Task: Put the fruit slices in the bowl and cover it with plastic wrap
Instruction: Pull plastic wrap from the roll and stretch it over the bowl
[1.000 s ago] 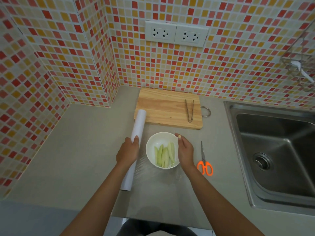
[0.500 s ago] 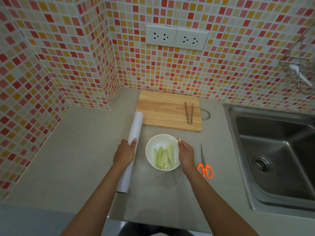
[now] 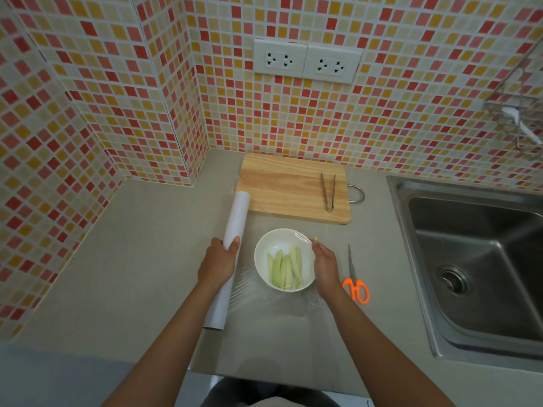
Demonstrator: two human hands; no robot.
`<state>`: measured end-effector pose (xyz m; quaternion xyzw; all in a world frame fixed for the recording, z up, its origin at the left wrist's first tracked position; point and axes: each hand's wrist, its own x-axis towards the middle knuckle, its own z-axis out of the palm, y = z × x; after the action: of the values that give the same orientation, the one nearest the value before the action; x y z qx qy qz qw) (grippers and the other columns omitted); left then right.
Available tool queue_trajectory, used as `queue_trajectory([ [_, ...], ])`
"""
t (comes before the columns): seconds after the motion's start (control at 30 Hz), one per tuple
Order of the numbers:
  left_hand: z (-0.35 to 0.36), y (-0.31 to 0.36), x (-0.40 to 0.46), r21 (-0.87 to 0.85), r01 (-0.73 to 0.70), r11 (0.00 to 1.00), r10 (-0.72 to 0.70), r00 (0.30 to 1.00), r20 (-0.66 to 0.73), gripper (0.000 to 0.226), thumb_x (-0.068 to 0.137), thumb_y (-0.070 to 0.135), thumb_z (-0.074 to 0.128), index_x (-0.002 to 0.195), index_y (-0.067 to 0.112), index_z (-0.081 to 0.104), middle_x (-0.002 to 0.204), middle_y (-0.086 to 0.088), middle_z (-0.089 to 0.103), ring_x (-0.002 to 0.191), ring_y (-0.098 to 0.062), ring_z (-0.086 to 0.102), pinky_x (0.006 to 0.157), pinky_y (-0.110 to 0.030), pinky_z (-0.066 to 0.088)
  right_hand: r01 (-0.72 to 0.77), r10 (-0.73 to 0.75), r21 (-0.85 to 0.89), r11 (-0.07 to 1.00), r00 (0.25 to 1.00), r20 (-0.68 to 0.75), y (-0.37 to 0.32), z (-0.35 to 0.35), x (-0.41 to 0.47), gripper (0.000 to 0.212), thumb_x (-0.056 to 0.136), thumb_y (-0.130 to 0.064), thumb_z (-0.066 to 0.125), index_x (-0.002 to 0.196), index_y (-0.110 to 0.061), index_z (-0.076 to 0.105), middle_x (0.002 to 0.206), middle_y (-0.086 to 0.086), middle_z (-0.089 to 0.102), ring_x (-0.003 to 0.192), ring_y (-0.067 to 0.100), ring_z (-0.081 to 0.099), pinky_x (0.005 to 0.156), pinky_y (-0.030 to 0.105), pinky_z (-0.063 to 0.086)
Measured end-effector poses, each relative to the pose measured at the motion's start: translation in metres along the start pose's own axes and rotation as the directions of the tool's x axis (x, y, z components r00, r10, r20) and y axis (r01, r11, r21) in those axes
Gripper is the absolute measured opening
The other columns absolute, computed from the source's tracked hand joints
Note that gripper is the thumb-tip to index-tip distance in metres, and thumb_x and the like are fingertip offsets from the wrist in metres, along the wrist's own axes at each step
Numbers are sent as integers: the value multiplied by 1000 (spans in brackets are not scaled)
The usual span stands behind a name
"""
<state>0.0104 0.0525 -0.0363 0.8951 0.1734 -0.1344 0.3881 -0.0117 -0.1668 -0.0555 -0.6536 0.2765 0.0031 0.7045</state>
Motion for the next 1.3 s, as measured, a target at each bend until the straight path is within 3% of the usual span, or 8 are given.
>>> queue_trajectory([
  [0.13,1,1,-1,-17,-10,1000,10,1000,-1,58,95,54,37,118,2,46,115,-16,58,98,-32,58,77,-37,43,-37,37,22,999,999,-4,1,-1,1,32,100,-20,42,102,0,66,88,5,65,75,13,60,61,17,49],
  [0.3,0,-2,0,-16,0,1000,0,1000,-2,60,95,55,36,120,1,44,117,-17,57,101,-34,58,77,-37,43,-42,42,7,999,999,13,1,2,2,42,101,-23,41,105,14,59,89,15,59,79,22,56,65,27,45],
  [0.43,0,-8,1,-37,22,999,-22,1000,5,61,95,55,36,124,2,43,120,-16,57,102,-32,57,76,-34,41,-55,54,31,998,998,14,3,5,1,38,101,-25,40,104,4,64,93,15,63,88,25,59,77,33,46],
  [0.63,2,-8,1,-55,-1,998,1,1000,12,60,94,55,37,121,1,45,118,-17,57,98,-31,56,75,-34,40,-93,93,21,995,996,-7,4,1,-1,42,100,-28,41,103,7,64,90,17,61,83,25,58,68,31,45],
  [0.83,-2,-9,2,-45,-29,999,30,1000,1,60,94,55,38,119,1,46,115,-16,57,91,-27,54,74,-34,41,-105,108,81,991,994,-34,4,-2,-6,26,95,-27,54,85,-7,67,76,9,64,73,25,60,64,29,46],
  [1.0,-2,-7,1,-54,-45,998,44,999,-7,58,94,54,39,118,2,46,112,-15,58,88,-26,53,72,-34,40,10,2,115,993,995,-104,-2,-2,-9,21,90,-26,59,78,-13,69,75,4,63,71,16,57,66,28,45],
  [1.17,0,-5,-1,-50,-50,997,51,999,11,58,95,55,36,118,2,44,103,-11,56,85,-27,52,71,-34,39,112,-114,-26,993,990,-88,3,7,-14,24,97,-20,47,88,-16,69,76,-5,63,72,6,57,69,24,46],
  [1.3,-3,-9,0,-65,-64,996,67,997,41,60,96,55,33,124,2,41,103,-7,50,88,-25,51,73,-34,39,108,-116,-75,991,987,-107,10,6,-14,36,97,-13,43,61,-17,45,59,-2,41,57,10,36,57,28,29],
])
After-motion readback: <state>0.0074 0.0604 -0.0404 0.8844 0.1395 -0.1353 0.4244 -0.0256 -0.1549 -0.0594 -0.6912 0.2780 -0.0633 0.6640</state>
